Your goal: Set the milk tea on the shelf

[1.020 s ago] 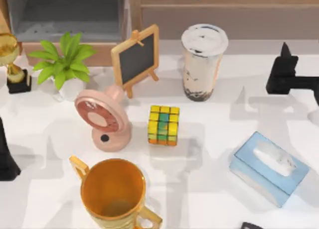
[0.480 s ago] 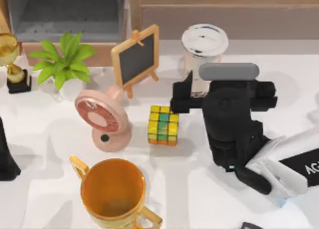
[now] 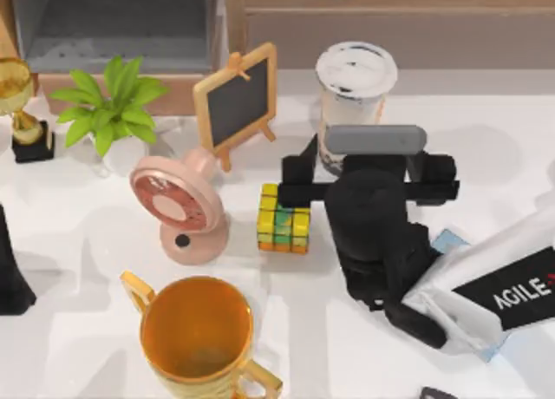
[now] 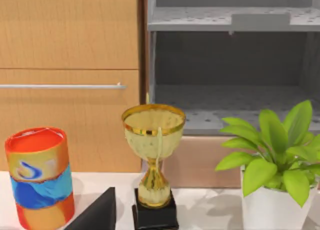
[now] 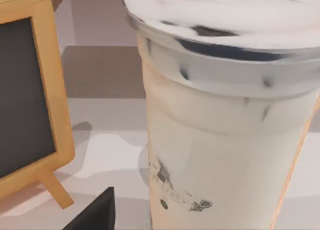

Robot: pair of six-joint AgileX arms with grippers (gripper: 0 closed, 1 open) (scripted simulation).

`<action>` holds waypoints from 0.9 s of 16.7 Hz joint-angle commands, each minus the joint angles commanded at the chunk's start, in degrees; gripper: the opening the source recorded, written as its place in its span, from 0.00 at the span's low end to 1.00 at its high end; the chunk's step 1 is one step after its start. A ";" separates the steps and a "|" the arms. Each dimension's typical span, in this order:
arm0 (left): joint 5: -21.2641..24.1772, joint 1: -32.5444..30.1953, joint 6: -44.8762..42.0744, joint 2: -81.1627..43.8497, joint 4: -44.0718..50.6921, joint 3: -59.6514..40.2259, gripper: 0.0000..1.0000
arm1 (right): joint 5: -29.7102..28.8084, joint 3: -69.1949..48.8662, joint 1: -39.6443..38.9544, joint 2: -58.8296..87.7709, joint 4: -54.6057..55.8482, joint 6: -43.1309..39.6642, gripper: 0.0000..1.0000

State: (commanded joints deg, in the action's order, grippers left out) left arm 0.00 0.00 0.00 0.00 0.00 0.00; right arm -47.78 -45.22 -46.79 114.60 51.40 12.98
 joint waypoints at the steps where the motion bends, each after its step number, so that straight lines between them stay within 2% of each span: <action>1: 0.00 0.00 0.00 0.00 0.00 0.00 1.00 | 0.10 -0.18 0.08 0.11 0.01 -0.04 1.00; 10: 0.00 0.00 0.00 0.00 0.00 0.00 1.00 | 7.30 -13.43 7.66 10.52 -0.38 -3.10 1.00; 15: 0.00 0.00 0.00 0.00 0.00 0.00 1.00 | 7.91 -14.55 8.31 11.43 -0.42 -3.34 1.00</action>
State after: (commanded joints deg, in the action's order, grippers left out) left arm 0.00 0.00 0.00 0.00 0.00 0.00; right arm -39.87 -59.77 -38.49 126.03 50.97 9.64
